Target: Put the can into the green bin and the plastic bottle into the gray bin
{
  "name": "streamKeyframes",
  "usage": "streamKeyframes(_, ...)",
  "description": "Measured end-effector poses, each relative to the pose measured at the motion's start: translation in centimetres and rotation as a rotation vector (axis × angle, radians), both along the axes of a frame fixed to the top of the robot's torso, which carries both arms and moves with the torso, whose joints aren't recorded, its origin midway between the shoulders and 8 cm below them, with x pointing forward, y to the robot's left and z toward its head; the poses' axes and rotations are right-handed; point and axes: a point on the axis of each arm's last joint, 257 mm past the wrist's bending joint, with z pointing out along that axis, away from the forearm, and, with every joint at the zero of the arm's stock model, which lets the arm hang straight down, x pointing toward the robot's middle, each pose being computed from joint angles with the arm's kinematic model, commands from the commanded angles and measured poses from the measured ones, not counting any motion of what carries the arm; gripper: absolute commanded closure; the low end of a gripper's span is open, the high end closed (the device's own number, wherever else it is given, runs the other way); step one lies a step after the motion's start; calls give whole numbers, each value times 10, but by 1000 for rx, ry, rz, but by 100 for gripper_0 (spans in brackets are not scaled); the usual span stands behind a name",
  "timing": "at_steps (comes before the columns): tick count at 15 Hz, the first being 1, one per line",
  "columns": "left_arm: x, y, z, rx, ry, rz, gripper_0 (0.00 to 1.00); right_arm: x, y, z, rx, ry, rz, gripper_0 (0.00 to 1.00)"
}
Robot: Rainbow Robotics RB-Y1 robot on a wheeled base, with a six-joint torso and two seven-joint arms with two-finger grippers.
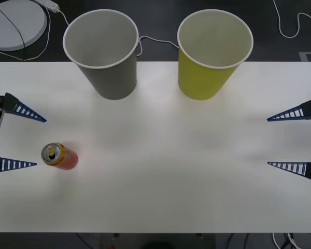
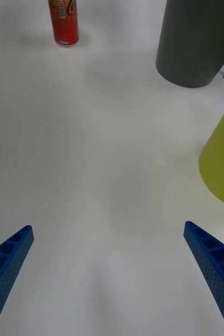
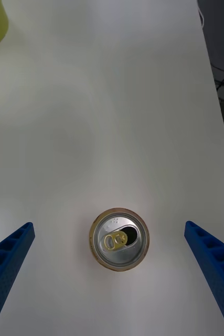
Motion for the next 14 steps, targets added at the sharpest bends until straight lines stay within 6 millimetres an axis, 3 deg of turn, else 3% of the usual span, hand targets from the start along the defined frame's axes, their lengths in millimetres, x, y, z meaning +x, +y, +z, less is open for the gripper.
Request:
streamKeyframes(7,5,29,-12,-137,6,23,0,0,0,0,0,0,0,0)
streamKeyframes(14,1,51,-46,-242,-15,24,0,0,0,0,0,0,0,0)
